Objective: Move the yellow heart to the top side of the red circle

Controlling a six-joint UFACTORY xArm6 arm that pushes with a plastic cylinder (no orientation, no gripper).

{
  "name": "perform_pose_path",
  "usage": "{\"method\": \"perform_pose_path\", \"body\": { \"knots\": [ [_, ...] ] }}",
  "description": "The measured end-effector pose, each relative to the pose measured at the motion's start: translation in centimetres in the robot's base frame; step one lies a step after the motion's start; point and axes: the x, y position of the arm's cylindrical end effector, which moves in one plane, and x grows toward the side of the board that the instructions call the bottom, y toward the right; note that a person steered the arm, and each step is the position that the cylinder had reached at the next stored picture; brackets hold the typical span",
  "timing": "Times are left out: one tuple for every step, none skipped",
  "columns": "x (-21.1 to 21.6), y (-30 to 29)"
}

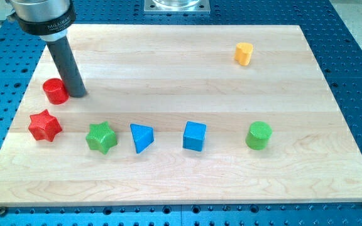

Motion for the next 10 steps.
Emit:
{"method": "perform_pose_path", "body": {
  "knots": [
    [0.4,2.7],
    [3.4,12.7],
    [3.0,23.8],
    [-0.5,34.0],
    [-6.0,40.6],
    [-9.8,37.6],
    [-11.5,32.5],
    [-11.5,25.9],
    [-7.7,9.1],
    [-7.9,2.8]
  ]
}}
